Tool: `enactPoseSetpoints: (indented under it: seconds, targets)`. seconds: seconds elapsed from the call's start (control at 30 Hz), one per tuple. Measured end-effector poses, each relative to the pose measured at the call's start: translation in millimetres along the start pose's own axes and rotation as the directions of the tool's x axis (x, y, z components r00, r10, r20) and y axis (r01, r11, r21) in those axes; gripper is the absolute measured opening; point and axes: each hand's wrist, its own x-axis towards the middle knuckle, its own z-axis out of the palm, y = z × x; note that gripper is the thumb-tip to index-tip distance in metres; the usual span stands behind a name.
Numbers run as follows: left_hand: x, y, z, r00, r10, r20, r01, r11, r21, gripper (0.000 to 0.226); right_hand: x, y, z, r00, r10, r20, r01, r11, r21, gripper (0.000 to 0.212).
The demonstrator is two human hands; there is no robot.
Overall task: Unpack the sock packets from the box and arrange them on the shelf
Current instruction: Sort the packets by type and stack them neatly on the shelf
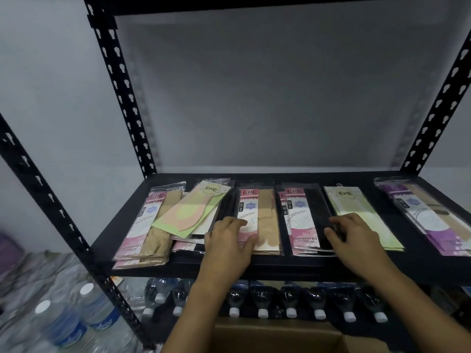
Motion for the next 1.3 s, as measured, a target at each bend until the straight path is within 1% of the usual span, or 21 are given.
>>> enactPoseSetpoints:
  seconds: [0.1, 0.2, 0.3, 0.37, 0.47, 0.6, 0.63, 0.7, 0.77, 0.87, 0.93, 0.97, 1.07, 1.1, 1.2, 1.3]
  targets:
    - [1.1, -5.9, -21.4, 0.991, -0.024, -0.131, 0.016, 0.998, -0.063, 0.032, 3.4, -12.9, -1.5, 0.998, -0.007, -0.060, 0.007, 1.000, -0.010, 0.030]
    - [-0.9, -21.6, -46.3, 0.965, -0.083, -0.249, 0.059, 0.993, -0.105, 0.024, 3.1, -36.5, 5.9, 0.994, -0.062, -0.093, 0.064, 0.998, 0.018, 0.026]
    - [-5.7, -43.4, -72.1, 0.918, -0.198, -0.344, 0.154, 0.976, -0.152, 0.019, 1.0, -65.3, 21.9, 0.988, -0.117, -0.103, 0.126, 0.988, 0.091, 0.022]
    - [-10.3, -62.5, -87.8, 0.879, -0.281, -0.386, 0.238, 0.959, -0.157, 0.021, 0.7, -87.1, 35.0, 0.985, -0.143, -0.094, 0.157, 0.974, 0.163, 0.018]
    - [-22.2, -89.0, -110.1, 0.827, -0.373, -0.420, 0.327, 0.928, -0.178, 0.026, -1.0, -122.0, 57.2, 0.982, -0.185, -0.046, 0.190, 0.949, 0.250, 0.021]
    - [-39.8, -112.4, -128.6, 0.793, -0.447, -0.413, 0.436, 0.891, -0.127, 0.035, -9.2, -169.5, 86.0, 0.973, -0.231, 0.026, 0.205, 0.904, 0.374, 0.015]
    - [-42.7, -117.9, -130.7, 0.791, -0.468, -0.395, 0.463, 0.879, -0.113, 0.039, -11.5, -180.1, 93.7, 0.971, -0.235, 0.049, 0.199, 0.903, 0.380, 0.017]
    - [-46.7, -127.3, -132.1, 0.790, -0.517, -0.329, 0.514, 0.851, -0.103, 0.050, -14.1, -197.2, 109.9, 0.969, -0.232, 0.081, 0.186, 0.908, 0.376, 0.029]
    - [-47.4, -132.8, -132.4, 0.786, -0.552, -0.278, 0.546, 0.831, -0.109, 0.058, -14.6, -209.4, 122.7, 0.972, -0.212, 0.098, 0.175, 0.939, 0.296, 0.043]
    - [-43.8, -139.1, -133.2, 0.781, -0.558, -0.281, 0.546, 0.828, -0.127, 0.062, -13.4, -218.5, 134.6, 0.979, -0.172, 0.107, 0.160, 0.981, 0.113, 0.062]
    - [-41.0, -141.5, -135.4, 0.783, -0.571, -0.246, 0.559, 0.820, -0.122, 0.058, -12.0, -220.1, 139.3, 0.982, -0.144, 0.123, 0.138, 0.989, 0.051, 0.067]
    - [-40.2, -142.2, -136.7, 0.785, -0.580, -0.219, 0.568, 0.814, -0.120, 0.053, -11.1, -219.7, 140.3, 0.982, -0.132, 0.139, 0.126, 0.991, 0.049, 0.067]
    - [-39.8, -142.1, -142.3, 0.781, -0.604, -0.157, 0.584, 0.796, -0.160, 0.032, -4.4, -218.2, 135.9, 0.976, -0.079, 0.203, 0.057, 0.992, 0.110, 0.066]
    - [-40.1, -142.4, -144.4, 0.780, -0.609, -0.147, 0.586, 0.792, -0.169, 0.028, -2.3, -217.3, 131.8, 0.972, -0.063, 0.227, 0.034, 0.991, 0.132, 0.067]
    - [-40.3, -145.6, -148.2, 0.766, -0.630, -0.128, 0.598, 0.771, -0.218, 0.027, 2.6, -214.3, 119.2, 0.955, -0.009, 0.298, -0.047, 0.983, 0.179, 0.072]
    - [-41.3, -146.0, -149.8, 0.746, -0.658, -0.101, 0.600, 0.730, -0.327, 0.024, 5.3, -208.5, 111.5, 0.930, 0.063, 0.361, -0.179, 0.939, 0.295, 0.078]
